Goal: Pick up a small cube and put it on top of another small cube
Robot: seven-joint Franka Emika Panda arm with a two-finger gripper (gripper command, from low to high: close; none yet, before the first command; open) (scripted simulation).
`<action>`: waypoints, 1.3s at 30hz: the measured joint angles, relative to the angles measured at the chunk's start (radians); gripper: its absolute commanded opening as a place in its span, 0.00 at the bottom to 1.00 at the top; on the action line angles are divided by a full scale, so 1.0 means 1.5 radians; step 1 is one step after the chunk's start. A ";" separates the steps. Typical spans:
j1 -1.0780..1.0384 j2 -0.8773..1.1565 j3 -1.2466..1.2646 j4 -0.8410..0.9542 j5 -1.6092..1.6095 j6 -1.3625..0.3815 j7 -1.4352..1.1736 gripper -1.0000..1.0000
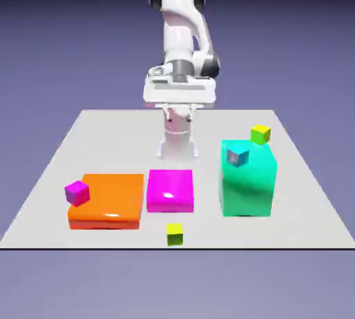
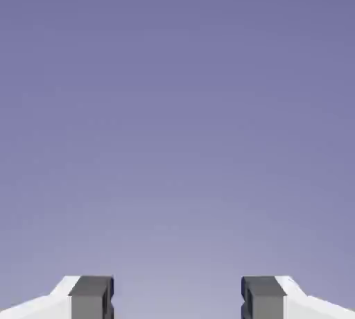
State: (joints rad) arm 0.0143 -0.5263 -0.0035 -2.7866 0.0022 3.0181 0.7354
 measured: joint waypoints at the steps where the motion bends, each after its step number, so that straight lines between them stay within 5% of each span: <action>1: 0.001 0.024 -0.002 0.013 0.001 -0.010 -0.003 0.50; 24: 0.030 0.578 -0.046 0.309 0.029 -0.250 -0.074 0.50; 29: 0.021 0.675 -0.034 0.328 0.040 -0.173 -0.082 0.50; 30: 0.018 0.698 -0.031 0.333 0.042 -0.154 -0.084 0.00; 39: -0.019 0.548 -0.077 0.316 0.030 -0.288 -0.018 0.00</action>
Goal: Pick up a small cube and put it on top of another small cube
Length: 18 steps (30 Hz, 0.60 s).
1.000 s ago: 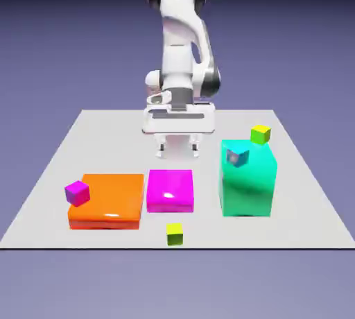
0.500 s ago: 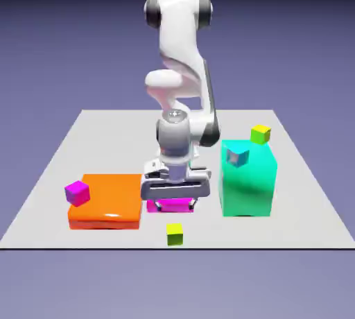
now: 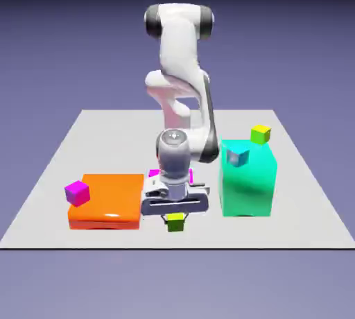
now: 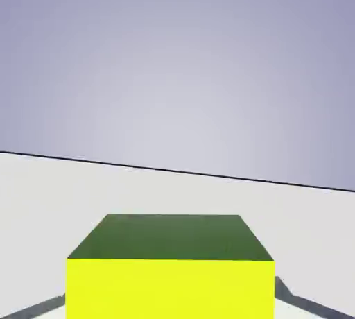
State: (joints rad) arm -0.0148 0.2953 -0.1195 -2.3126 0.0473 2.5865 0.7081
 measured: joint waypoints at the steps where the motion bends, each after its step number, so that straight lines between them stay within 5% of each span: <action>1: -0.024 -0.015 -0.016 0.003 0.000 -0.018 0.027 0.00; 9: -0.231 -0.134 -0.140 0.029 0.004 -0.164 0.247 0.00; 14: -0.236 -0.065 -0.127 0.011 0.042 -0.082 0.226 0.00; 15: -0.239 -0.045 -0.122 0.006 0.053 -0.058 0.219 1.00; 18: -0.235 -0.069 -0.128 0.012 0.038 -0.087 0.229 1.00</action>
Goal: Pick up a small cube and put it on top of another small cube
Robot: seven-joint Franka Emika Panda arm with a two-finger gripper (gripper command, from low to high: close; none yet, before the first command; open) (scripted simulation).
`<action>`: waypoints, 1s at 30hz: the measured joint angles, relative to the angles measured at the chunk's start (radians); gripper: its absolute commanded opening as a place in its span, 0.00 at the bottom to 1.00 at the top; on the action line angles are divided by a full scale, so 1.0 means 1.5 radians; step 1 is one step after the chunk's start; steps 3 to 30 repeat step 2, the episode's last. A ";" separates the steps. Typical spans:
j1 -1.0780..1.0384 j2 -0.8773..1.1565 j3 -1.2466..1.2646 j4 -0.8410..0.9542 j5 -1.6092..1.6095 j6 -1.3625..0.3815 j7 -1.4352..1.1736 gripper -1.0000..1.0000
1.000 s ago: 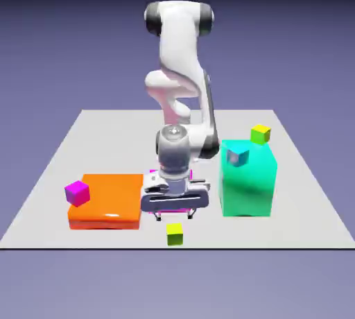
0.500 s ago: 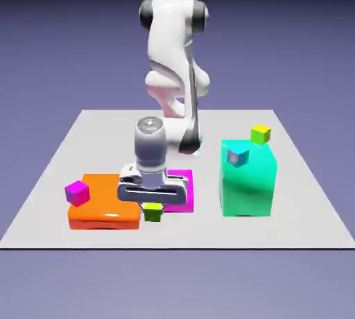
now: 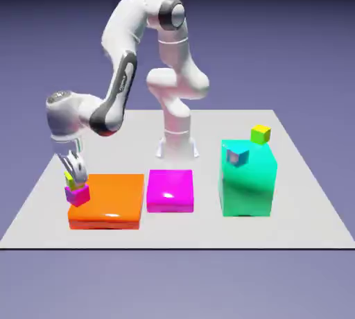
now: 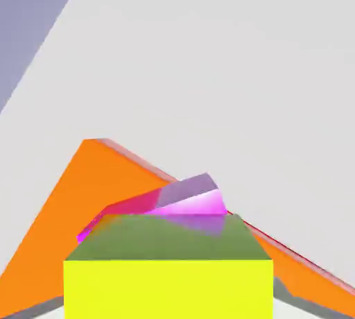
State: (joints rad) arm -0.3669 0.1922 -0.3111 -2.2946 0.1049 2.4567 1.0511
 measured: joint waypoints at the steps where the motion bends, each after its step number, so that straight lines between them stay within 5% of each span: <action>1: 0.004 -0.024 -0.006 0.006 -0.013 -0.029 0.009 1.00; 30: 0.008 -0.048 -0.011 0.013 -0.026 -0.058 0.018 1.00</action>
